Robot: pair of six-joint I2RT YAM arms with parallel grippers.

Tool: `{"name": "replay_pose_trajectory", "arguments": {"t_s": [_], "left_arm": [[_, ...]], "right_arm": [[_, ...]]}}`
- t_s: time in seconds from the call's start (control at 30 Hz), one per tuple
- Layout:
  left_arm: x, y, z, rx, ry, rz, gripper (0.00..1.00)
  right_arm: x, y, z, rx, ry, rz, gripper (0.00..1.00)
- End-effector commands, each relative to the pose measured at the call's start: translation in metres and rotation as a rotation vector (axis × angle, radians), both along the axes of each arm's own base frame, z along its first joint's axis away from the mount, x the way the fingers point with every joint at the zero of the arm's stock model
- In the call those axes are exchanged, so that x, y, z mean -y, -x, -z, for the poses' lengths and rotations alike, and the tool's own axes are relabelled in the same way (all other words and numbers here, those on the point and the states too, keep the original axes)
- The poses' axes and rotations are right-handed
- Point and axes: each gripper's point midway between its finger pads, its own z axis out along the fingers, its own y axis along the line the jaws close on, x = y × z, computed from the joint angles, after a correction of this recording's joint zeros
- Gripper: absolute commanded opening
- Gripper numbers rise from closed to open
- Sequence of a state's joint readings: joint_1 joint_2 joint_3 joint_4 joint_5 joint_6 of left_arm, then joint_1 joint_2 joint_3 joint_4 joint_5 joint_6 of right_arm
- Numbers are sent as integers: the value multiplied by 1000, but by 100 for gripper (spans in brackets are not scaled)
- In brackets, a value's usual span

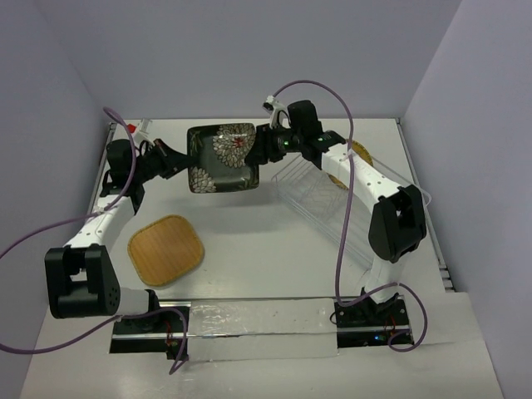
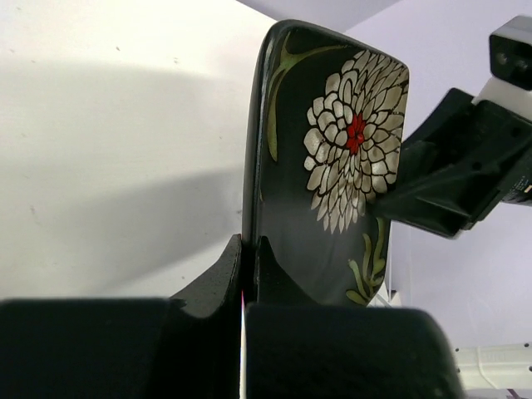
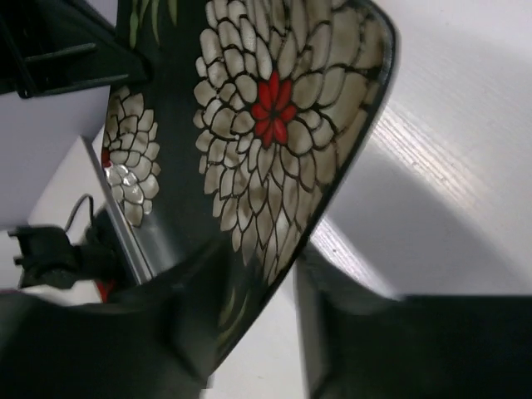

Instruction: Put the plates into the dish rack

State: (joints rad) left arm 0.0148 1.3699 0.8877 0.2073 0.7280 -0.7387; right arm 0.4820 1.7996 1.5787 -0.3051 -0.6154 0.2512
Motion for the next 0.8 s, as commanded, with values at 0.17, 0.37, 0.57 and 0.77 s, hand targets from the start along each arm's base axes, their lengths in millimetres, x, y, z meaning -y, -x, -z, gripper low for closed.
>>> {"name": "replay_pose_trajectory", "arguments": {"t_s": [0.17, 0.37, 0.57, 0.77], "left_arm": [[30, 18, -77, 222, 51, 65, 1], [28, 16, -78, 203, -20, 19, 96], [1, 12, -77, 159, -105, -152, 99], [-57, 9, -46, -31, -226, -495, 99]], "right_arm": [[0, 6, -53, 186, -75, -21, 0], [36, 3, -96, 364, -27, 135, 0], [101, -5, -153, 541, 11, 333, 0], [182, -6, -211, 722, 217, 474, 0]]}}
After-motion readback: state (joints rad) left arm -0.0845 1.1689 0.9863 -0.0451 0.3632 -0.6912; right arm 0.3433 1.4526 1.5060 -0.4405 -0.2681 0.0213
